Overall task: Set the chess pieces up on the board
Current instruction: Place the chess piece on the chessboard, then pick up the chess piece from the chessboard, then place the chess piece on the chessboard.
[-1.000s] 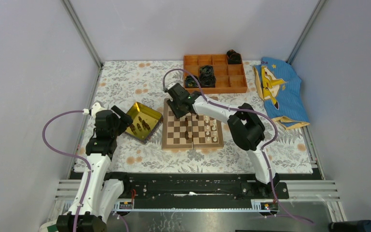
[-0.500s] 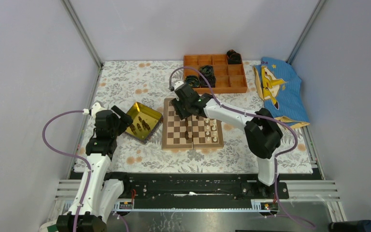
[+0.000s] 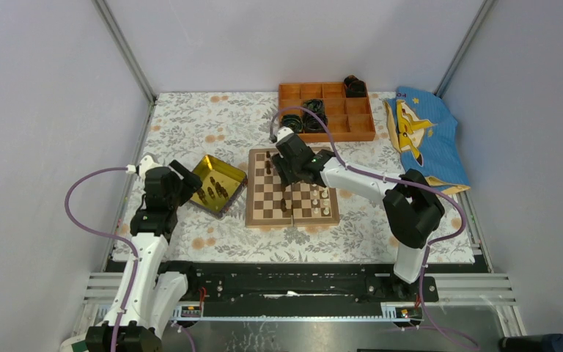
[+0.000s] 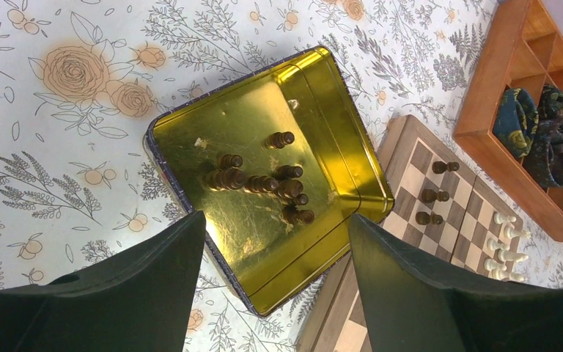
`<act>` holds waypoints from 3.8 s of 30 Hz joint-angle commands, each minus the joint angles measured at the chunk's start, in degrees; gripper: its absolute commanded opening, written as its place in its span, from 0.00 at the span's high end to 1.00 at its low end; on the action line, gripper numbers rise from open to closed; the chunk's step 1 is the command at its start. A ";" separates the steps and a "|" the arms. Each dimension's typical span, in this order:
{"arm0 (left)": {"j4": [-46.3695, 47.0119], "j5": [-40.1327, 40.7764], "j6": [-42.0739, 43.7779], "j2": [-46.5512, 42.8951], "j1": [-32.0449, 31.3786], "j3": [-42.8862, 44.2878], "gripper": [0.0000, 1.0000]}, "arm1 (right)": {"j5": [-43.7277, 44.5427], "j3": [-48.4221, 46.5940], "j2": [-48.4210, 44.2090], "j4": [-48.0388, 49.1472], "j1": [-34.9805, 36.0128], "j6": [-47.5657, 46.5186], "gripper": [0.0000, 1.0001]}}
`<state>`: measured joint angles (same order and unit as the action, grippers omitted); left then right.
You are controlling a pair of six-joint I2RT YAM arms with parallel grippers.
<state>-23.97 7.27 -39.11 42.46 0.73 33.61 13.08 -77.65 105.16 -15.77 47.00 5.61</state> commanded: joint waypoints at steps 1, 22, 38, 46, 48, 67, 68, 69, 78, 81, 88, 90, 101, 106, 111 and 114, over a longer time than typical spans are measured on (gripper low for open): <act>3.46 -1.29 -0.26 -0.07 -0.35 -0.94 0.21 | 1.97 2.11 -3.62 2.83 -1.35 1.40 0.41; 3.44 -1.12 -0.35 -0.42 -0.49 -1.17 0.21 | -1.03 5.31 -2.59 5.86 -5.02 2.48 0.43; 3.48 -0.95 -0.45 -0.18 -0.48 -1.09 0.20 | -4.21 5.05 0.10 6.44 -6.13 3.18 0.50; 3.46 -1.03 -0.53 -0.06 -0.52 -1.09 0.20 | -5.02 5.14 1.21 6.53 -6.39 3.36 0.52; 3.56 -1.03 -0.53 -0.01 -0.52 -1.13 0.20 | -5.15 5.27 1.40 6.64 -6.47 3.44 0.54; 3.72 -1.20 -0.61 0.11 -0.47 -1.09 0.20 | -6.14 4.88 2.87 6.56 -7.01 3.62 0.73; 3.67 -1.20 -0.66 0.11 -0.47 -1.09 0.20 | -5.98 4.87 2.80 6.54 -7.01 3.63 0.76; 3.70 -1.26 -0.64 0.13 -0.51 -1.09 0.20 | -5.92 4.87 2.78 6.48 -7.01 3.54 0.79; 3.62 -1.21 -0.70 0.01 -0.47 -1.13 0.20 | -4.75 4.08 1.36 5.13 -6.99 2.63 0.89; 3.59 -1.20 -0.70 -0.30 -0.47 -1.17 0.20 | -4.39 3.21 0.73 4.47 -7.01 2.15 0.89; 3.60 -1.20 -0.61 -0.56 -0.47 -1.17 0.20 | -4.32 -0.36 0.43 2.67 -6.93 1.27 0.90; 3.60 -1.20 -0.61 -0.53 -0.50 -1.09 0.20 | -4.58 -1.52 0.63 2.15 -6.93 1.10 0.90; 3.69 -1.20 -0.70 -0.75 -0.47 -1.09 0.20 | -5.06 -10.52 4.14 -2.77 -3.93 -0.87 0.92; 3.74 -1.20 -0.70 -0.88 -0.52 -1.10 0.20 | -5.20 -13.84 6.31 -4.50 -1.70 -1.29 0.93; 3.83 -1.29 -0.70 -0.93 -0.53 -1.09 0.20 | -5.46 -17.16 8.85 -6.48 0.25 -1.50 0.93; 3.84 -1.29 -0.70 -1.05 -0.47 -1.10 0.20 | -5.76 -18.56 10.24 -7.44 1.21 -1.55 0.93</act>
<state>-23.51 6.57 -39.53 42.39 0.62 33.01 7.84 -92.38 114.02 -20.84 46.85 4.91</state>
